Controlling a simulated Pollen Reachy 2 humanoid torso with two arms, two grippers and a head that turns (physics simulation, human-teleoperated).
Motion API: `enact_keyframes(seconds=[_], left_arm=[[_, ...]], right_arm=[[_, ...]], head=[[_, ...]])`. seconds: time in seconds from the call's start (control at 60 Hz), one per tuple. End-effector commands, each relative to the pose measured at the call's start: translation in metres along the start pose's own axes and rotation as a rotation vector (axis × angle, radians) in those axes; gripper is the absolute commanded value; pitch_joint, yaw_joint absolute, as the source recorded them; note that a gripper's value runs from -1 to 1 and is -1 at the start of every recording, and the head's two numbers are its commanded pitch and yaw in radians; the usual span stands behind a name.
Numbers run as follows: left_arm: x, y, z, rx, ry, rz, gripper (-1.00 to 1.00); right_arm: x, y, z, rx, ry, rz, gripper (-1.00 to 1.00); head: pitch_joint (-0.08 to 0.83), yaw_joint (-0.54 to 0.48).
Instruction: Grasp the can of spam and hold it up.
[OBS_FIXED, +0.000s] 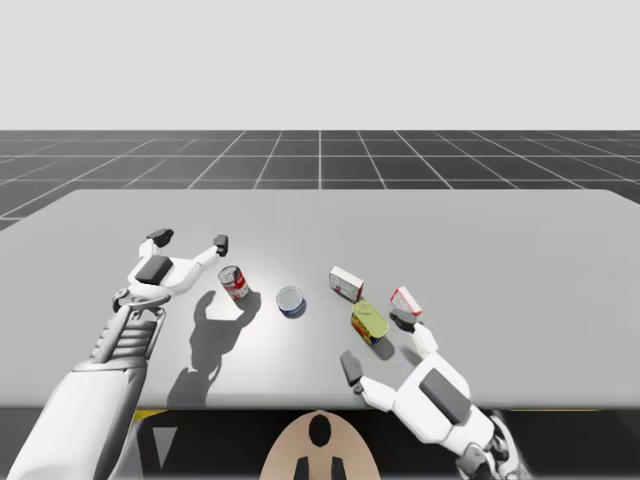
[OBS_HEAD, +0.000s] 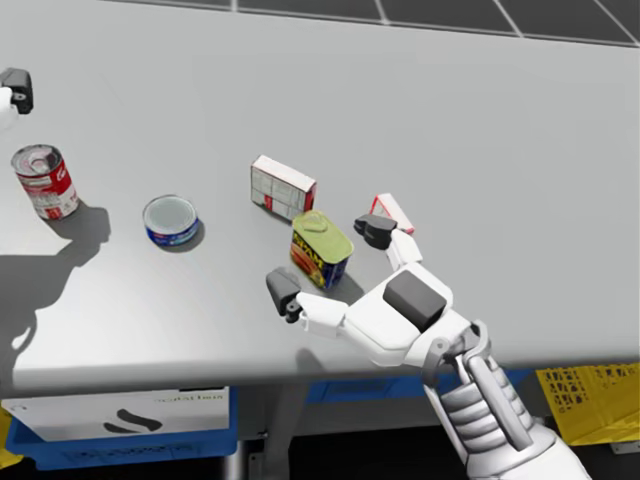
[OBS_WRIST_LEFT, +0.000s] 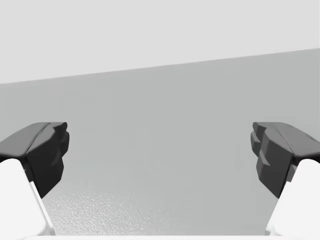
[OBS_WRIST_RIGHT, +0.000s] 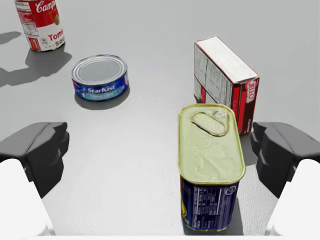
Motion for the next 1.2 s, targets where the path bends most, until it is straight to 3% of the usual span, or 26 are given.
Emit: enact_keyframes(seconds=[0.017,0.35,0.667,0.733,0.75,0.767,0.783,0.8,1.083,1.2], left_arm=[[0.000,0.000,0.000,0.002,-0.002,-0.002,-1.00],[0.002,0.000,0.000,0.004,-0.010,-0.002,-1.00],[0.002,0.000,0.000,0.007,-0.011,-0.001,-1.00],[0.002,0.001,0.000,0.007,-0.011,0.000,-1.00],[0.002,0.001,0.000,0.008,-0.012,-0.001,-1.00],[0.002,0.001,0.000,0.008,-0.012,-0.001,-1.00],[0.002,0.001,0.000,0.009,-0.012,-0.001,-1.00],[0.002,0.001,0.000,0.009,-0.012,-0.002,-1.00],[0.002,0.000,0.001,0.011,-0.015,-0.007,-1.00],[0.002,-0.001,0.002,0.012,-0.015,-0.009,-1.00]], right_arm=[[-0.010,-0.004,-0.015,-0.019,0.022,-0.011,-1.00],[-0.018,-0.020,-0.045,-0.091,0.088,-0.013,-1.00],[-0.025,-0.018,-0.054,-0.044,0.162,-0.053,-1.00],[-0.027,-0.019,-0.053,-0.046,0.176,-0.036,-1.00],[-0.027,-0.019,-0.052,-0.052,0.174,-0.036,-0.94],[-0.027,-0.018,-0.050,-0.071,0.171,-0.033,-0.26],[-0.028,-0.017,-0.050,-0.083,0.162,-0.025,0.88],[-0.028,-0.017,-0.049,-0.084,0.158,-0.014,0.99],[-0.029,-0.016,-0.044,-0.074,0.155,-0.017,1.00],[-0.031,-0.015,-0.045,-0.071,0.157,-0.024,1.00]], head=[[0.747,-0.18],[0.751,-0.17],[0.750,-0.17],[0.750,-0.17],[0.750,-0.17],[0.750,-0.17],[0.750,-0.17],[0.750,-0.17],[0.727,-0.16],[0.646,-0.15]])
